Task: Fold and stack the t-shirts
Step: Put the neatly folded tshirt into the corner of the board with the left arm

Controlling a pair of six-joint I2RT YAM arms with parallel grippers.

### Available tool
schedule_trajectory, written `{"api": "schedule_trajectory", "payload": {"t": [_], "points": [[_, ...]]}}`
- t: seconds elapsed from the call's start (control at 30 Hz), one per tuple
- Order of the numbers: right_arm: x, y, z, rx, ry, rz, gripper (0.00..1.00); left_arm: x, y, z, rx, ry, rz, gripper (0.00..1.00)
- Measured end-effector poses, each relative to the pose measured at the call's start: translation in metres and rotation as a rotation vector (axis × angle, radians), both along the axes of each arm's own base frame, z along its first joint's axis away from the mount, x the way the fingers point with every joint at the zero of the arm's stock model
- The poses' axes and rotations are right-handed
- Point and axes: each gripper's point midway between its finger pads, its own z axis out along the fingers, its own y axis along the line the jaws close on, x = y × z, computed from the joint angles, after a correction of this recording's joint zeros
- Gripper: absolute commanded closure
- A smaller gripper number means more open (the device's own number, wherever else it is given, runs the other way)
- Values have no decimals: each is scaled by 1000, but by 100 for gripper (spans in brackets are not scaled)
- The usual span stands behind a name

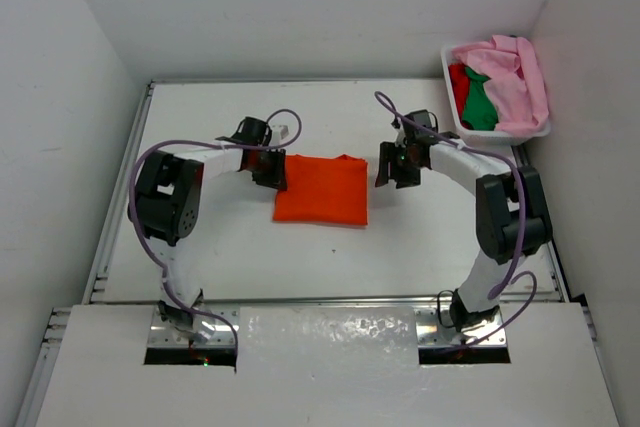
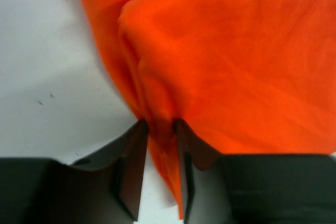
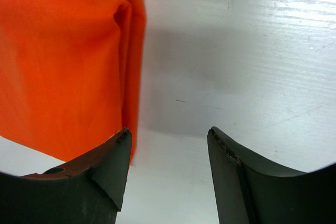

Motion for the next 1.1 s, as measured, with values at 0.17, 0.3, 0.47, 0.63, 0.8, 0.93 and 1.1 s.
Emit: {"api": "schedule_trajectory", "payload": {"t": [0.17,0.3,0.47,0.63,0.8,0.93,1.1], "points": [[3,-3,11,-10,-37,-4,43,-2,2,-3,3,7,4,100],[3,-5,12,-24,-38,2,43,-1,3,-3,1,5,10,100],[1,-10,13,-53,-31,9,42,6,21,-3,-8,11,46,100],[5,-15,19,-87,-47,19,42,30,82,-2,17,8,161,100],[10,-21,28,-125,-71,28,42,60,159,0,78,-25,278,100],[17,-25,38,-155,-94,34,42,102,223,3,129,-86,369,100],[23,-28,48,-175,-110,44,41,152,288,6,190,-164,448,100]]}}
